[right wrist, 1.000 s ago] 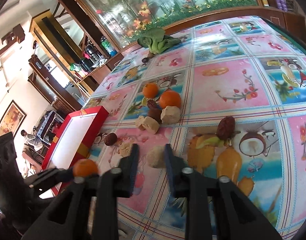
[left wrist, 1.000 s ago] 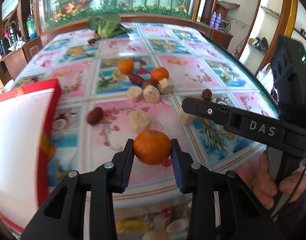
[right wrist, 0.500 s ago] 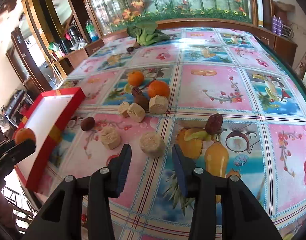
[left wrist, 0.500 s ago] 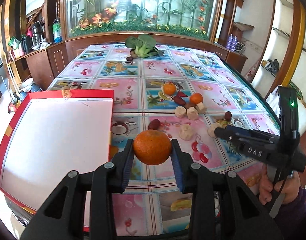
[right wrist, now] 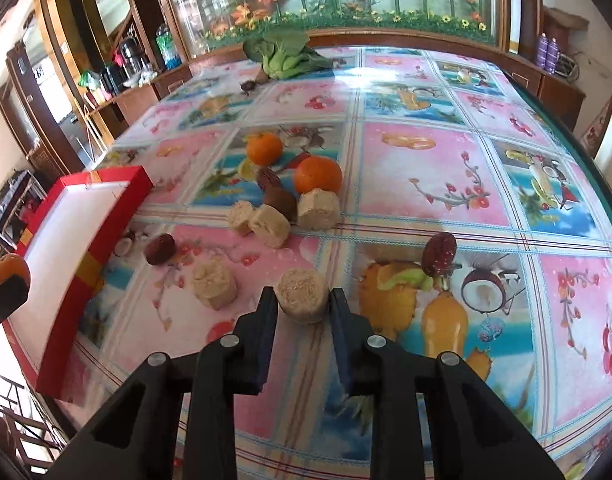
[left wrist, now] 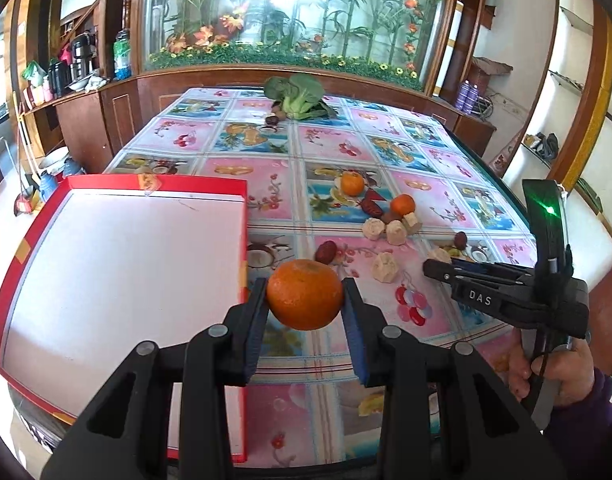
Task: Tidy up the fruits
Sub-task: 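Carry the orange and the pastry over the red-rimmed white tray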
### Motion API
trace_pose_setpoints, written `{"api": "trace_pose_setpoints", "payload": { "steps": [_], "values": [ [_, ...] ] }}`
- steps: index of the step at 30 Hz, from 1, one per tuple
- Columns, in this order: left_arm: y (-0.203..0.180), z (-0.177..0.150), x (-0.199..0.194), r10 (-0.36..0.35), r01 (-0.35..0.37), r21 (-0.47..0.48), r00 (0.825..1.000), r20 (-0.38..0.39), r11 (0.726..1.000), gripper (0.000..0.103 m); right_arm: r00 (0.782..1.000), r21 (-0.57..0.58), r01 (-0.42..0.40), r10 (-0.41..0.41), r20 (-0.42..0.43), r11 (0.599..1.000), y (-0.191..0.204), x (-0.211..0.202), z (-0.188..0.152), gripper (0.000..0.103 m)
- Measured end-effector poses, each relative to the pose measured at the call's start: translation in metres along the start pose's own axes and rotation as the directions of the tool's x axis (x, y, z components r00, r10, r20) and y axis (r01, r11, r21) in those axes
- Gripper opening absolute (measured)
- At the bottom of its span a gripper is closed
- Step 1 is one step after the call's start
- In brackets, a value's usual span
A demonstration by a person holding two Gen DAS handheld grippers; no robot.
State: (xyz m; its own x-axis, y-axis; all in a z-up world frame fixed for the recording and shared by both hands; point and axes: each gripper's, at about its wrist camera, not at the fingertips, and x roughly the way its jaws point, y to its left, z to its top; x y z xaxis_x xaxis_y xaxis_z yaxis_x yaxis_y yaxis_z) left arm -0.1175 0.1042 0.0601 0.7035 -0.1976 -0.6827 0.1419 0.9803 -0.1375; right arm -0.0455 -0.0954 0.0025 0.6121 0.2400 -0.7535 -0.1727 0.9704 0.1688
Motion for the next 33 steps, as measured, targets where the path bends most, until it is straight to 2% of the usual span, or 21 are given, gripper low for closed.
{"api": "trace_pose_setpoints", "payload": {
  "steps": [4, 8, 11, 15, 21, 28, 33],
  "values": [
    [0.015, 0.0, -0.006, 0.032, -0.032, -0.023, 0.999, 0.023, 0.999, 0.038, 0.996, -0.045, -0.086, 0.087, 0.029, 0.995, 0.03, -0.011, 0.001, 0.025],
    [0.034, 0.0, -0.013, 0.097, -0.095, -0.042, 0.994, 0.053, 0.995, 0.038, 0.979, -0.101, -0.197, 0.202, 0.041, 0.975, 0.072, -0.02, 0.003, 0.025],
    [0.052, -0.001, -0.015, 0.151, -0.147, -0.059, 0.986, 0.065, 0.987, 0.038, 0.952, -0.148, -0.298, 0.306, 0.029, 0.943, 0.11, -0.022, 0.005, 0.025],
    [0.076, -0.005, -0.018, 0.221, -0.215, -0.084, 0.973, 0.069, 0.973, 0.038, 0.924, -0.212, -0.377, 0.382, -0.022, 0.902, 0.156, -0.016, 0.005, 0.025],
    [0.113, -0.014, -0.024, 0.308, -0.298, -0.135, 0.95, 0.059, 0.945, 0.038, 0.904, -0.268, -0.425, 0.418, -0.086, 0.865, 0.202, 0.0, 0.0, 0.025],
    [0.135, -0.027, -0.019, 0.349, -0.345, -0.144, 0.937, 0.003, 0.927, 0.038, 0.909, -0.265, -0.417, 0.393, -0.14, 0.87, 0.207, 0.017, -0.011, 0.025],
    [0.14, -0.033, -0.015, 0.362, -0.362, -0.149, 0.932, -0.031, 0.92, 0.038, 0.92, -0.265, -0.388, 0.353, -0.172, 0.883, 0.207, 0.027, -0.016, 0.025]
  ]
}}
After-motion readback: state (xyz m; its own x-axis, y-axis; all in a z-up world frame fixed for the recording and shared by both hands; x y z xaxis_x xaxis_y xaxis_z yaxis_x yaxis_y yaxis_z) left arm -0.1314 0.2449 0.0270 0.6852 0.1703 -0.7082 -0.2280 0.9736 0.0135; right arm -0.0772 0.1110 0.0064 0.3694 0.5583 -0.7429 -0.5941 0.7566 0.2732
